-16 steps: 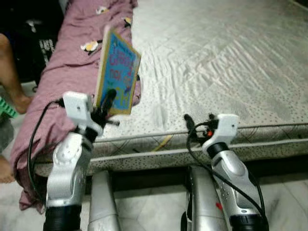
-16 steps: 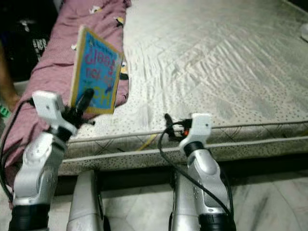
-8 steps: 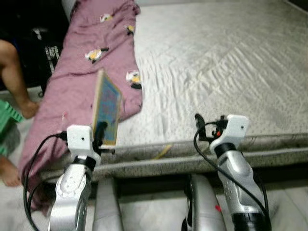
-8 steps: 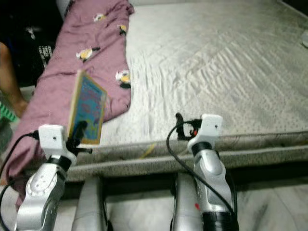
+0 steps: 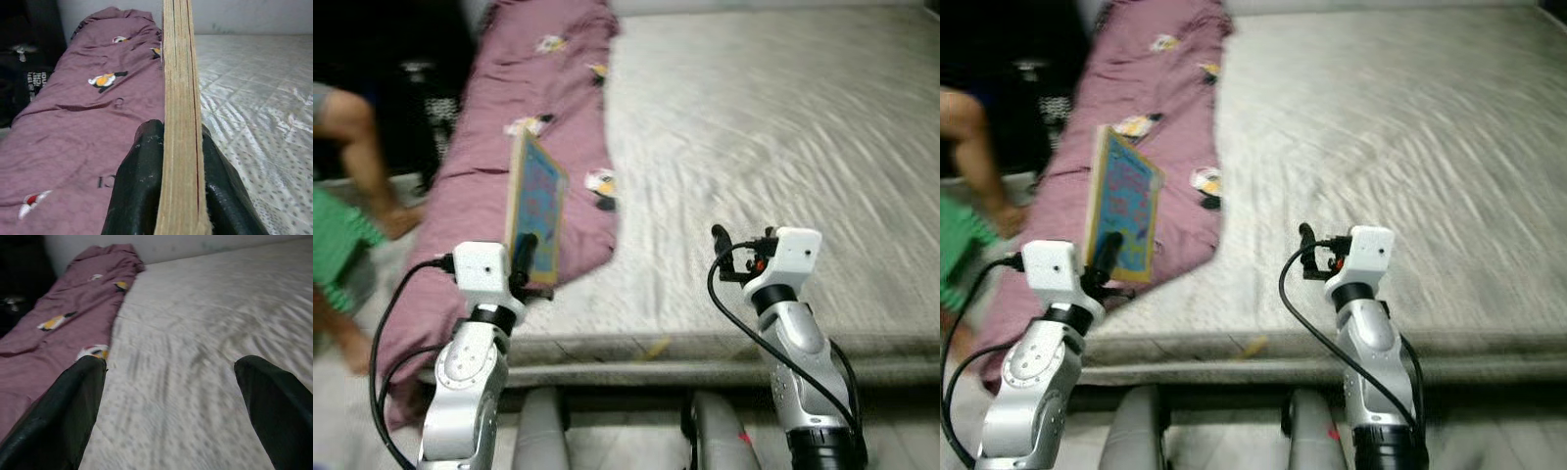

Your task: Clean up the room

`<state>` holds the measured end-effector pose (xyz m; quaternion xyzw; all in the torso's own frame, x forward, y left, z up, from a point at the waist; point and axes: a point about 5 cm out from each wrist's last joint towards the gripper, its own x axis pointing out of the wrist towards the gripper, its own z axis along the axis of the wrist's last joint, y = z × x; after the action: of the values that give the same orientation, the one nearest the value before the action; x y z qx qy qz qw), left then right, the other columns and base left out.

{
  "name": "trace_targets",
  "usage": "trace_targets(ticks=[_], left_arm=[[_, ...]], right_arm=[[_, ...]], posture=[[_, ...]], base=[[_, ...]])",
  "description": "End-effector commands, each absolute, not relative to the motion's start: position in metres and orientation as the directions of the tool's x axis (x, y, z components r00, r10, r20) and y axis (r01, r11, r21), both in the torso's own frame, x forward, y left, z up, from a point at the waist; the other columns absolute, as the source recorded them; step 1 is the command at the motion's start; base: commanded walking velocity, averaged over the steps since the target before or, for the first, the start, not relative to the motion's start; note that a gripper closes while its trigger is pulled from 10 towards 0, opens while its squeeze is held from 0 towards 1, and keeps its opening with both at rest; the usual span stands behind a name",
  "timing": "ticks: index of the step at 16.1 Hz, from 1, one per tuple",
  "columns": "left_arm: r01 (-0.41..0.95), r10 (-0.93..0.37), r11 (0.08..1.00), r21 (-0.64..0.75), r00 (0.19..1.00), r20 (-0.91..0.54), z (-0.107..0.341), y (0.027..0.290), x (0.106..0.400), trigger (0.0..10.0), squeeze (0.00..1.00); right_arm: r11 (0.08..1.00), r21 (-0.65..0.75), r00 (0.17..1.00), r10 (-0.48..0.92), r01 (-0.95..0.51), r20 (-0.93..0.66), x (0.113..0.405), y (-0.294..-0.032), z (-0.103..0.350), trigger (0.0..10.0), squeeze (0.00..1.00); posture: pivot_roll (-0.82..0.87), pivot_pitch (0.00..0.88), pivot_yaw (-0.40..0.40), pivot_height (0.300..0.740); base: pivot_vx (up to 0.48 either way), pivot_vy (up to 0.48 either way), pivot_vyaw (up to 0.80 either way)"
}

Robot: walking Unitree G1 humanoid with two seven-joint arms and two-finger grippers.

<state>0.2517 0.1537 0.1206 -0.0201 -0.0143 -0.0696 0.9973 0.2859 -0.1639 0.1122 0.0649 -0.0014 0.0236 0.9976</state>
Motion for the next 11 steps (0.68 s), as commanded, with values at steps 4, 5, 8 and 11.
trace_targets(ticks=[4, 5, 8, 11], left_arm=[[0.123, -0.122, 0.992, -0.019, 0.992, 0.031, 0.1223, 0.1568, 0.2544, 10.0, 0.0], [0.12, -0.119, 0.992, -0.03, 0.993, 0.012, 0.1194, 0.157, 0.2538, 10.0, 0.0], [0.14, -0.14, 0.99, -0.011, 0.99, 0.017, 0.1183, 0.1559, 0.253, 10.0, 0.0], [0.19, -0.19, 0.981, -0.029, 0.982, 0.023, 0.1183, 0.1547, 0.2516, 10.0, 0.0]], right_arm=[[0.991, 0.124, 0.998, 0.048, -0.051, 0.027, 0.2862, -0.1636, 0.1168, 10.0, 0.0], [0.991, 0.122, 0.999, 0.047, -0.05, 0.028, 0.2864, -0.1637, 0.1171, 10.0, 0.0], [0.992, 0.119, 0.999, 0.044, -0.047, 0.028, 0.2858, -0.1645, 0.1168, 10.0, 0.0], [0.993, 0.112, 0.999, 0.044, -0.046, 0.023, 0.2845, -0.1651, 0.1151, 10.0, 0.0]], posture=[[0.0, 0.0, 0.043, 0.733], [0.0, 0.0, 0.045, 0.74], [0.0, 0.0, 0.044, 0.74], [0.0, 0.0, 0.045, 0.74]], base=[[0.0, 0.0, 0.0], [0.0, 0.0, 0.0], [0.0, 0.0, 0.0], [0.0, 0.0, 0.0]])
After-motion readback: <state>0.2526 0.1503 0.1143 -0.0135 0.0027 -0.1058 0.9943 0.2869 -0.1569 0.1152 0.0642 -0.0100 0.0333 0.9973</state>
